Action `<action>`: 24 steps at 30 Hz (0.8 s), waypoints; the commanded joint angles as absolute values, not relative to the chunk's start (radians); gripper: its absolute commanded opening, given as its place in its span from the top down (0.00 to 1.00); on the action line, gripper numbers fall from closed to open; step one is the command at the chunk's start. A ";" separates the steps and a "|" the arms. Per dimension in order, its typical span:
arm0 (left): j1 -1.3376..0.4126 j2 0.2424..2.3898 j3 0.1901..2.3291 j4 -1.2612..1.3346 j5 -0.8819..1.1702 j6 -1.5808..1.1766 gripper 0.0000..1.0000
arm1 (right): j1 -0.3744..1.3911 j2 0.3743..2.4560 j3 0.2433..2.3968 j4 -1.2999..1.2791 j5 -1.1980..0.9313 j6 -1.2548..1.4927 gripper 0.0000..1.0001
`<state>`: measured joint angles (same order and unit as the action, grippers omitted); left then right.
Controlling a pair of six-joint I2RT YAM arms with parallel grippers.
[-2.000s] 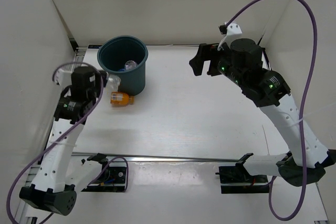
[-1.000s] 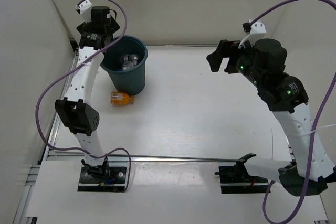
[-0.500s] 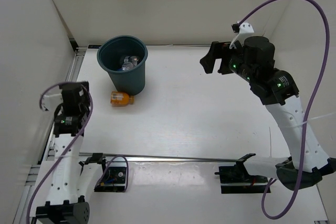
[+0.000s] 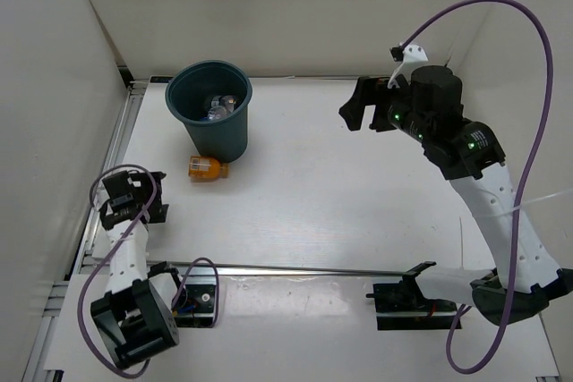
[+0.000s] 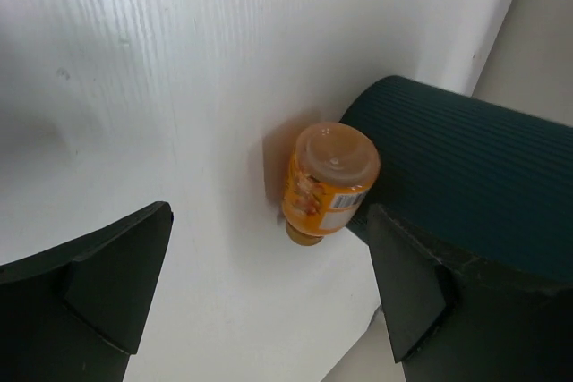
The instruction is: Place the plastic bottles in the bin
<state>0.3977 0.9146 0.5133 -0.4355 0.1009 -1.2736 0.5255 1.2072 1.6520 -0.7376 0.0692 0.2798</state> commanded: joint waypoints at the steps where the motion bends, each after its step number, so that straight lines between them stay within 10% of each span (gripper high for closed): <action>1: 0.442 0.974 0.422 -0.202 0.285 -1.131 0.00 | 0.523 1.169 1.635 -0.726 0.069 0.275 0.01; 24: 0.375 1.323 0.342 0.491 0.532 -1.203 0.00 | 0.523 1.150 1.597 -0.744 0.109 0.245 0.01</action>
<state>0.4301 1.2743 0.2756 0.4210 0.4953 -1.2026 0.5255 1.1694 1.6051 -0.7616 0.0933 0.2649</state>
